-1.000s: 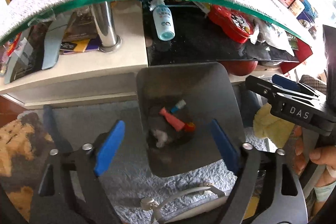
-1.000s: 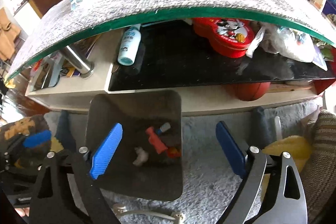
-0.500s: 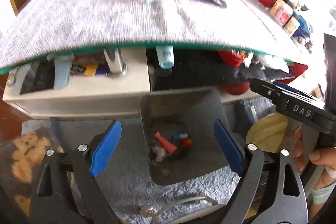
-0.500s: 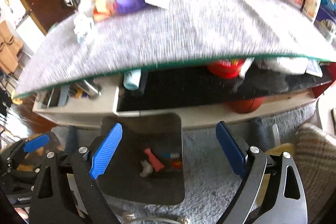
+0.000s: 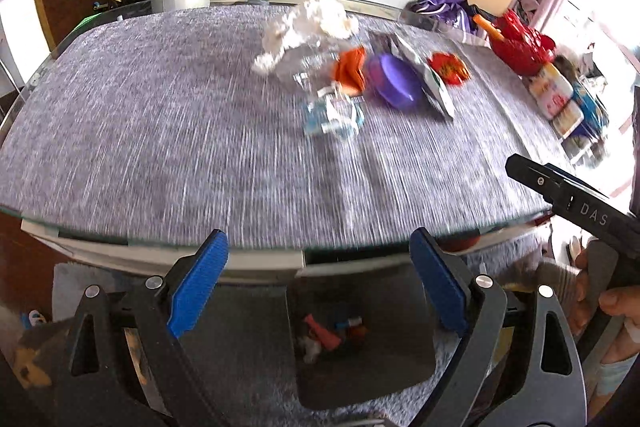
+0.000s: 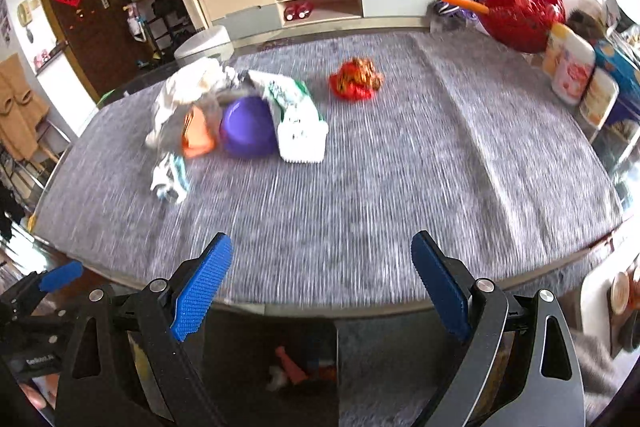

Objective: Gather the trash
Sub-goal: 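Raise both tools back over the table, then grasp the small clear-blue wrapper with the left gripper while the right grasps the white-green snack packet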

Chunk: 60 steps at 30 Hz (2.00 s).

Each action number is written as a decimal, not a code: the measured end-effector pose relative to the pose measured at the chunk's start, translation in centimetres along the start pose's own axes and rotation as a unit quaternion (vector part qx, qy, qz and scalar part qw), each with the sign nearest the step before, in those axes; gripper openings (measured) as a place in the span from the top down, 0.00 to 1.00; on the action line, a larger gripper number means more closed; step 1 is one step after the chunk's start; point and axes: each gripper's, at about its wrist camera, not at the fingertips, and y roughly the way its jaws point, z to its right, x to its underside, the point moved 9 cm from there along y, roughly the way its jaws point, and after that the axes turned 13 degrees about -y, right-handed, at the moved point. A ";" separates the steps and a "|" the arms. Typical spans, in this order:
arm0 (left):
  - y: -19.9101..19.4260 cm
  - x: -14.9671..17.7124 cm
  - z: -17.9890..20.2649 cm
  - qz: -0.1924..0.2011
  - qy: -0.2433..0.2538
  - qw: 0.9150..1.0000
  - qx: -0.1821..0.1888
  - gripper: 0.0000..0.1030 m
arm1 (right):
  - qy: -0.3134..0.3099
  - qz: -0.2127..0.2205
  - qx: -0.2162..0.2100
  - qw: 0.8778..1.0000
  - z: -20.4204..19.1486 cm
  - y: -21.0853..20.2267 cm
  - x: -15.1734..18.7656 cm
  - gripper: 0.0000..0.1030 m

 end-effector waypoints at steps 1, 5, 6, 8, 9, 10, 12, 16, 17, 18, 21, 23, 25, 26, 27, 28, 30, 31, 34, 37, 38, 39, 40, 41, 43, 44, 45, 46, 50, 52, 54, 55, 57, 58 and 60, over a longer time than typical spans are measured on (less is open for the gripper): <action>0.3 -0.6 0.0 0.001 -0.001 1.000 0.000 0.15 | -0.002 0.001 0.001 1.000 0.1 0.5 -0.7 0.11; 1.6 -2.9 0.7 0.004 0.003 1.000 0.000 0.15 | -0.004 0.003 -0.002 1.000 0.2 2.2 -2.9 0.11; 2.1 -3.4 0.9 0.004 0.005 1.000 -0.002 0.15 | -0.005 0.005 -0.003 1.000 0.2 2.7 -3.6 0.11; 3.0 -4.1 1.1 0.003 0.008 1.000 -0.004 0.15 | -0.004 0.007 -0.006 1.000 0.2 3.6 -4.6 0.11; 3.3 -4.3 1.1 0.001 0.008 1.000 -0.004 0.15 | -0.003 0.008 -0.008 1.000 0.1 4.0 -5.1 0.11; 3.9 -4.7 1.3 0.000 0.009 1.000 -0.005 0.15 | -0.002 0.008 -0.010 1.000 0.0 4.6 -5.5 0.11; 4.8 -5.1 1.4 -0.003 0.010 1.000 -0.005 0.15 | -0.003 0.005 -0.015 1.000 -0.1 5.8 -6.3 0.11; 6.5 -5.9 1.6 -0.009 0.009 1.000 -0.005 0.16 | -0.007 0.001 -0.025 1.000 -0.2 7.3 -7.1 0.11; 6.7 -6.1 1.6 -0.009 0.007 1.000 -0.004 0.16 | -0.005 0.001 -0.026 1.000 -0.1 7.7 -7.2 0.12; 7.0 -6.4 1.6 -0.009 0.005 1.000 -0.003 0.16 | -0.002 0.001 -0.030 1.000 0.0 8.0 -7.4 0.12; 7.6 -7.0 1.7 -0.008 0.003 1.000 0.002 0.20 | 0.005 -0.002 -0.037 0.999 0.3 9.1 -7.5 0.18; 8.1 -7.2 2.0 -0.011 0.006 1.000 0.009 0.30 | 0.008 -0.007 -0.047 0.999 0.2 9.6 -7.5 0.29; 8.5 -7.1 2.2 -0.016 0.011 1.000 0.013 0.41 | 0.009 -0.015 -0.057 0.998 -0.1 10.2 -7.2 0.35; 8.7 -7.1 2.3 -0.017 0.012 1.000 0.014 0.44 | 0.009 -0.019 -0.059 0.998 -0.2 10.5 -7.0 0.39; 8.9 -7.1 2.4 -0.019 0.014 1.000 0.017 0.50 | 0.007 -0.021 -0.061 0.998 -0.3 10.7 -6.8 0.41; 8.9 -7.1 2.4 -0.021 0.015 0.999 0.021 0.59 | 0.006 -0.022 -0.064 0.998 -0.4 10.7 -6.7 0.44; 9.1 -7.0 2.7 -0.023 0.018 0.999 0.028 0.66 | 0.004 -0.016 -0.066 0.998 -0.5 10.4 -6.6 0.51; 9.1 -6.8 2.8 -0.024 0.021 0.999 0.031 0.70 | 0.003 -0.015 -0.070 0.997 -0.7 10.2 -6.6 0.60; 8.9 -6.4 3.5 -0.025 0.033 0.998 0.040 0.83 | -0.011 -0.015 -0.060 0.998 -0.9 9.6 -6.5 0.67; 8.2 -6.0 4.2 -0.019 0.048 0.998 0.042 0.88 | -0.014 -0.013 -0.061 0.998 -1.0 8.8 -6.1 0.68; 7.9 -5.9 4.3 -0.017 0.050 0.998 0.042 0.88 | -0.013 -0.012 -0.060 0.998 -0.8 8.7 -6.1 0.68; 7.6 -5.8 4.3 -0.013 0.053 0.998 0.041 0.88 | -0.012 -0.009 -0.059 0.998 -0.8 8.0 -6.0 0.68; 7.1 -5.8 4.4 -0.009 0.053 0.998 0.041 0.88 | -0.012 -0.007 -0.058 0.998 -0.6 7.7 -6.0 0.68; 6.5 -5.6 4.5 -0.006 0.054 0.998 0.042 0.88 | -0.013 -0.002 -0.055 0.998 -0.6 6.9 -5.9 0.68; 5.3 -5.5 4.6 0.003 0.057 0.998 0.041 0.89 | -0.014 0.005 -0.052 0.999 -0.4 5.7 -6.0 0.68; 4.8 -5.4 4.7 0.007 0.058 0.997 0.041 0.89 | -0.014 0.008 -0.051 0.999 -0.3 5.1 -6.0 0.68; 4.1 -5.3 4.8 0.012 0.059 0.997 0.040 0.89 | -0.014 0.013 -0.050 0.999 -0.4 4.2 -6.0 0.68; 3.3 -5.2 4.9 0.018 0.060 0.997 0.041 0.89 | -0.015 0.016 -0.050 0.999 -0.3 3.8 -6.1 0.68; 0.3 -4.6 5.1 0.037 0.061 0.997 0.040 0.89 | -0.021 0.030 -0.048 0.998 -1.0 0.8 -5.5 0.68; -1.2 -4.1 5.3 0.044 0.062 0.996 0.041 0.89 | -0.025 0.036 -0.049 0.998 -1.5 -0.7 -5.0 0.68; -2.5 -3.5 5.2 0.049 0.063 0.996 0.041 0.89 | -0.030 0.041 -0.050 0.997 -2.1 -2.1 -4.3 0.68; -3.2 -3.1 5.3 0.052 0.063 0.996 0.042 0.88 | -0.033 0.042 -0.051 0.997 -2.4 -2.8 -3.8 0.68; -4.3 -2.3 5.1 0.053 0.063 0.996 0.045 0.89 | -0.037 0.042 -0.052 0.997 -2.9 -3.7 -2.8 0.68; -4.7 -1.7 5.0 0.053 0.062 0.996 0.046 0.88 | -0.039 0.042 -0.054 0.997 -3.1 -4.3 -2.2 0.68; -5.4 -0.7 4.8 0.052 0.064 0.996 0.047 0.88 | -0.041 0.041 -0.057 0.997 -3.6 -5.1 -1.0 0.68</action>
